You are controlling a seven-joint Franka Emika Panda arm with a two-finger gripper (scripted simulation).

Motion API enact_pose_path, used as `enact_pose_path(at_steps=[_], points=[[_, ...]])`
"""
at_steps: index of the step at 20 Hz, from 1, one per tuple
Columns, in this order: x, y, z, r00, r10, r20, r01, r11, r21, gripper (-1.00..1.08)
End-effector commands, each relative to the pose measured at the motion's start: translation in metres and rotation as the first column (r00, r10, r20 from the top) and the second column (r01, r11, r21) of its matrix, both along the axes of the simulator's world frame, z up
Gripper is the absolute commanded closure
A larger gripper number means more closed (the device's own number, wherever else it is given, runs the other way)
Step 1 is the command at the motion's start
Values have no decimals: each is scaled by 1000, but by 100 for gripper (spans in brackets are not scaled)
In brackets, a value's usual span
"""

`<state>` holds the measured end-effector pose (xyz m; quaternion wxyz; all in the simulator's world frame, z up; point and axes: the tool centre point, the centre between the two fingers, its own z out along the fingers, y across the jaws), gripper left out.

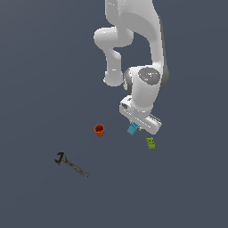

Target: Pick up a designated object from a clutter of objects.

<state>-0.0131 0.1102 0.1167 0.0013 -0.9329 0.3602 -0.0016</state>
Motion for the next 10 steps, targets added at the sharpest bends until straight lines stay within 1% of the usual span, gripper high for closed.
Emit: enact_pose_path(at_steps=[1,10], points=[[-3,-9,25,1000,0,1,0,1000,1,108],[-12,-43,122,1000,0,-1,0,1000,2,108]])
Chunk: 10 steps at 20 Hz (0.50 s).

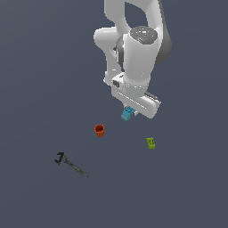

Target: Pick up a designated object from a clutter of objects.

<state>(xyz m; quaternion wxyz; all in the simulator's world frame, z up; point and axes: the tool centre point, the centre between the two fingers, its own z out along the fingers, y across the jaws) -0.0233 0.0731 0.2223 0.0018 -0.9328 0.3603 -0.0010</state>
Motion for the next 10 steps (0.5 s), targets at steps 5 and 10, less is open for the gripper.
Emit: enact_pose_path(at_steps=[5,10], points=[[-7,-24,69,1000,0,-1,0,1000,0,108],[-10,-42,120,1000,0,-2,0,1000,0,108]])
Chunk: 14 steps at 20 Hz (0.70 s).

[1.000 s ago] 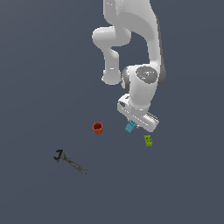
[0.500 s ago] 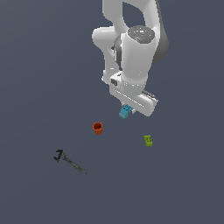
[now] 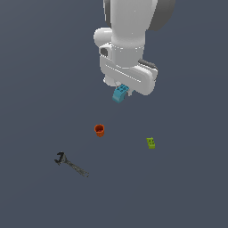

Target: Pick up a designated object from a clutter of objects.

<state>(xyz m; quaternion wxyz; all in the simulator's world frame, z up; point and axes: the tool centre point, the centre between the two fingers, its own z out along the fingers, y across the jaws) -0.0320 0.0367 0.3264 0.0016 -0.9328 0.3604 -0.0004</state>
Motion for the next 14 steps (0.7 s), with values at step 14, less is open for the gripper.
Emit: enact_pose_path(at_steps=[14], points=[[-4,-34,98,1000,0,-2,0,1000,-3,108]])
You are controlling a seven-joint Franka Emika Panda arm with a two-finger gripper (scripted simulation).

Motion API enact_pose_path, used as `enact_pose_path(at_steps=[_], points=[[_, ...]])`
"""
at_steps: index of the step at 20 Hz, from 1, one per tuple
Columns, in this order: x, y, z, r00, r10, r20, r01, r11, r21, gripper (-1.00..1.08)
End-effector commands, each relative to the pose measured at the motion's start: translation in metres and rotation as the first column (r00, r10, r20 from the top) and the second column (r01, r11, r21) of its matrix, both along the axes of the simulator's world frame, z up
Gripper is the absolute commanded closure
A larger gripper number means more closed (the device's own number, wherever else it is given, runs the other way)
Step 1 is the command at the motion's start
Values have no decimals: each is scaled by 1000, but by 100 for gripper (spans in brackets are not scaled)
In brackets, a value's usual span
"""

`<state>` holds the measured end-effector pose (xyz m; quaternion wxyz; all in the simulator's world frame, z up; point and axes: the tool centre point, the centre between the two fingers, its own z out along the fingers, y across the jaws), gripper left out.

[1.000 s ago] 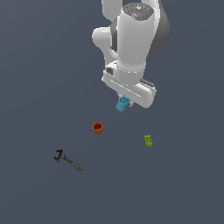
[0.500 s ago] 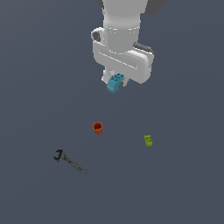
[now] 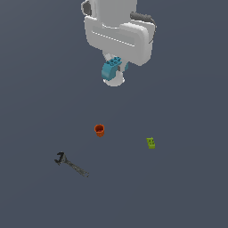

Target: Pick up a designated object from a clutter of objects.

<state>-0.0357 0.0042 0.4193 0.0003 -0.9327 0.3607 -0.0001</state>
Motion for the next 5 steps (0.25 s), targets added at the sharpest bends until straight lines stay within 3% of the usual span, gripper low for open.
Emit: enact_pose_path(at_steps=[1,5], points=[[0,-2,7,1000,1,0,-1,1000,0,108],[1,-3,10,1000,1,0,-1,1000,0,108]])
